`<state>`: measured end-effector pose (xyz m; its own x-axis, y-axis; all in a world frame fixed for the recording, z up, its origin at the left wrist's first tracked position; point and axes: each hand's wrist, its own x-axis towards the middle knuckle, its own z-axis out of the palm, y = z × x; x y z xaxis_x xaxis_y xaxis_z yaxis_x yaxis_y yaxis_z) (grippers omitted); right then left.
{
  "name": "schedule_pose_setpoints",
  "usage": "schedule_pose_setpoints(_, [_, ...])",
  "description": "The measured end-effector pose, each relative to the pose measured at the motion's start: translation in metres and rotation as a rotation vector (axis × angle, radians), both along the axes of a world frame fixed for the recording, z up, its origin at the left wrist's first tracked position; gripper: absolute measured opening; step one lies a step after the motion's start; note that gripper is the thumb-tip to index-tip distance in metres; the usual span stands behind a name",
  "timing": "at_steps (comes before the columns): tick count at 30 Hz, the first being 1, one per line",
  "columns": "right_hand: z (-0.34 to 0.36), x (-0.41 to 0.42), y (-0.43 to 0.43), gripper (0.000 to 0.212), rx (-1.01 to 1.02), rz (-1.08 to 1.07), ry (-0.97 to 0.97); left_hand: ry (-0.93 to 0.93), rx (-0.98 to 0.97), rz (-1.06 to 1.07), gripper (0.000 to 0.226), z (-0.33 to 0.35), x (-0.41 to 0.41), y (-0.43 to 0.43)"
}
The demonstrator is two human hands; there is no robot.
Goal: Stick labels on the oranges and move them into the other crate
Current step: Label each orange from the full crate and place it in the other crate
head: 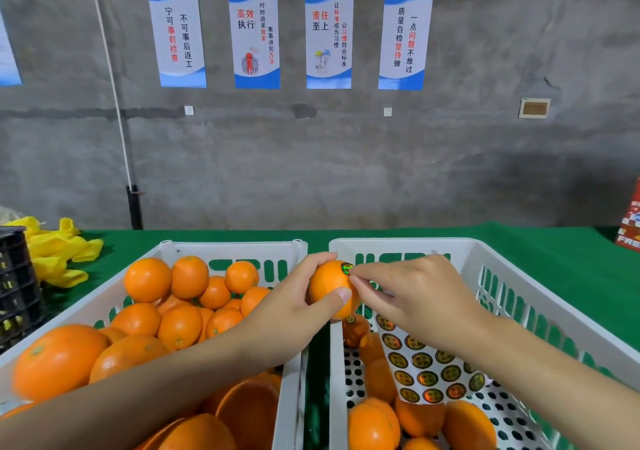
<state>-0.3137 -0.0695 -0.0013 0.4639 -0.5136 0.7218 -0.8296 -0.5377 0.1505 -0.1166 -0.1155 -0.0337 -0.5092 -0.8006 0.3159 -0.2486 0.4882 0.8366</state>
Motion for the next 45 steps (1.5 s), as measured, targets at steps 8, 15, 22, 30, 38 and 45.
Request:
schedule_pose_setpoints(8, [0.004,0.004,0.006,0.039,0.087,0.043,-0.149,-0.023,-0.037,0.018,0.064,0.001,0.001,0.000])
schedule_pose_setpoints(15, [0.000,0.001,0.004,0.042,0.216,-0.014,-0.096,-0.066,-0.045,0.022,0.060,0.000,0.000,0.001])
schedule_pose_setpoints(22, [0.009,-0.010,-0.005,0.027,0.134,-0.200,-0.361,-0.233,-0.141,-0.038,0.055,0.003,0.002,0.003])
schedule_pose_setpoints(30, [0.014,-0.014,-0.003,0.024,0.039,-0.271,-0.389,-0.537,-0.376,-0.236,0.065,0.018,-0.002,0.007])
schedule_pose_setpoints(38, [0.012,-0.016,-0.005,0.023,0.051,-0.325,-0.368,-0.603,-0.346,-0.227,0.027,0.013,-0.002,0.005])
schedule_pose_setpoints(45, [0.009,-0.007,-0.008,0.022,0.337,0.055,-0.633,-0.333,-0.149,-0.019,0.063,0.006,0.001,0.005])
